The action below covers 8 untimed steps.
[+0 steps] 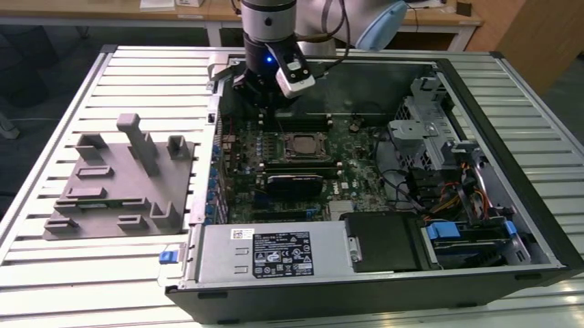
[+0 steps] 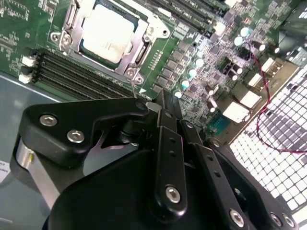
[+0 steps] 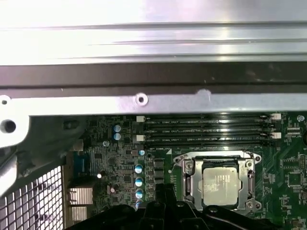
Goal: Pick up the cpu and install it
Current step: 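Install the first cpu locking lever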
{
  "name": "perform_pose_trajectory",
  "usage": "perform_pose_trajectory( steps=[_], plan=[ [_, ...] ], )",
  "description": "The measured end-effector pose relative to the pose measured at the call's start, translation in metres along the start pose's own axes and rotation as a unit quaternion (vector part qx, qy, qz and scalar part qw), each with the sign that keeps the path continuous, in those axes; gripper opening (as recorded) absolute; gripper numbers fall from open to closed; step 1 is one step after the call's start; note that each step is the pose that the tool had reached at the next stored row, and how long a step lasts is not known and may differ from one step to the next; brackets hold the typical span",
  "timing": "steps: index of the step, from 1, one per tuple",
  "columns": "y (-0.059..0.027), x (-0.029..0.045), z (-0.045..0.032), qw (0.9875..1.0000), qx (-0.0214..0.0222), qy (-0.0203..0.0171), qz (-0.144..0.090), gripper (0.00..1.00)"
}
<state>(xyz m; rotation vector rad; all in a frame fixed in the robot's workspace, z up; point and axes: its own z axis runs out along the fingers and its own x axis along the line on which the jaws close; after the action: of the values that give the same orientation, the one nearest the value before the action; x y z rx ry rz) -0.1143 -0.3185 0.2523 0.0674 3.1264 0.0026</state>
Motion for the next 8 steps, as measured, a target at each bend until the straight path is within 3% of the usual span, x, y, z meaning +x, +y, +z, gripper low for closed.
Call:
perform_pose_trajectory(
  steps=[8],
  plan=[
    [0.0075,0.0053,0.0002,1.0,0.0,0.0,0.0,0.11]
  ],
)
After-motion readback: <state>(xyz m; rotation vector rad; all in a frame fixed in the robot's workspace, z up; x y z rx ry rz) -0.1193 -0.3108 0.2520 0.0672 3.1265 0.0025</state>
